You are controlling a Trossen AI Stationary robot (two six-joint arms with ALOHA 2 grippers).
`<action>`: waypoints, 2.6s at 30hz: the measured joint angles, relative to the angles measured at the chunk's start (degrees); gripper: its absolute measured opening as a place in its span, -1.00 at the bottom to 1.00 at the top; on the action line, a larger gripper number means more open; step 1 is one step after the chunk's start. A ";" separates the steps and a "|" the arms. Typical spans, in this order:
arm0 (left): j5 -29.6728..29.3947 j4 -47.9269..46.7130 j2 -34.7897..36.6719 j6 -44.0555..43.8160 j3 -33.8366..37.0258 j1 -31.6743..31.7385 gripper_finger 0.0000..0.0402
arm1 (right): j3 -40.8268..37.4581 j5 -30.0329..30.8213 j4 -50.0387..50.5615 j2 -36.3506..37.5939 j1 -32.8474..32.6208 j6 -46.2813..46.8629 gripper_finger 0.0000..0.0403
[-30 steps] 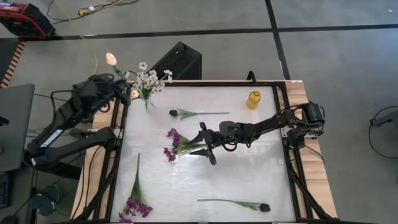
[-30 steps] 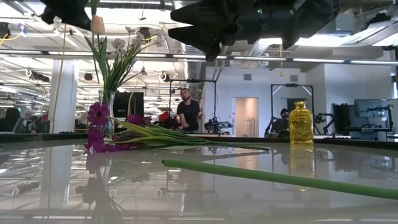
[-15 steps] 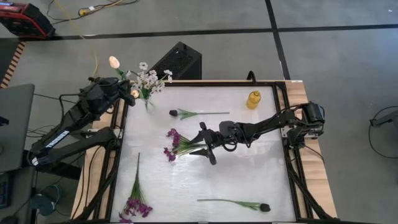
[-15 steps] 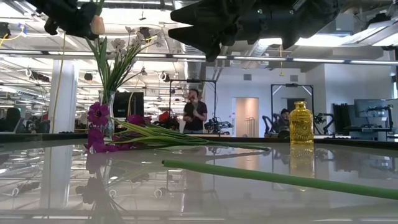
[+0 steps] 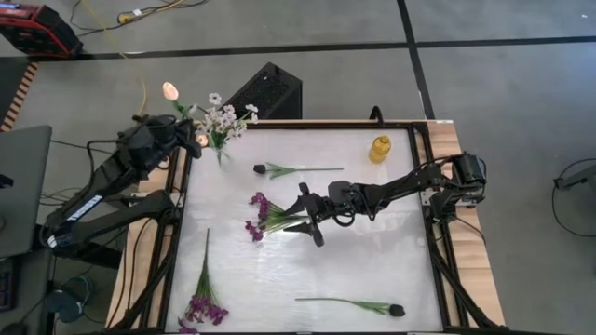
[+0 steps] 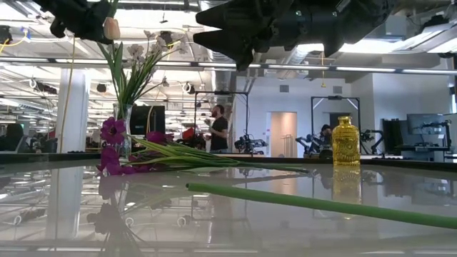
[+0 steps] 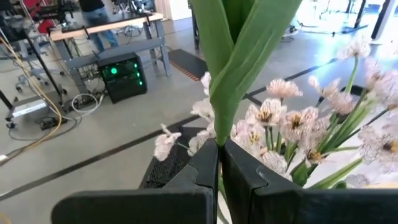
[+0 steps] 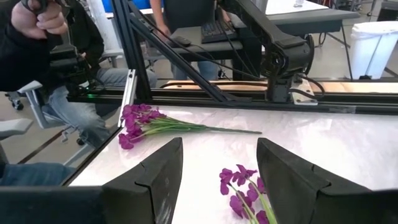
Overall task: Sort flowers into vase by color
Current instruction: Put the white tulip into the transparent vase
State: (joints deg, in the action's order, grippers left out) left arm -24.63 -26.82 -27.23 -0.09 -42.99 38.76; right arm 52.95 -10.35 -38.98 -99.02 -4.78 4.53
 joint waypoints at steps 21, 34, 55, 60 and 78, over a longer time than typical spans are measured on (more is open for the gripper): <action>1.41 -1.73 -3.58 -1.42 0.95 0.00 -1.00 | 0.00 0.04 0.00 0.02 -0.11 -0.45 0.14; 1.47 2.24 -3.77 -3.10 7.60 -0.02 -1.00 | 0.00 0.02 1.15 0.04 -0.09 -0.45 0.14; 3.15 7.09 -3.73 -5.76 12.97 0.02 -1.00 | 0.00 0.00 1.25 0.04 -0.07 -0.45 0.14; 3.14 7.07 -3.73 -6.48 12.92 0.02 -1.00 | 0.00 0.00 1.25 0.04 -0.07 -0.45 0.14; 1.60 7.04 -3.73 -6.02 12.88 0.01 -0.83 | 0.00 -0.02 1.25 0.04 -0.07 -0.43 0.14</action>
State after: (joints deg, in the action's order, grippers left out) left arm -23.03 -19.78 -30.96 -6.11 -30.11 38.77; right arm 52.95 -10.37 -37.74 -98.98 -4.84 4.10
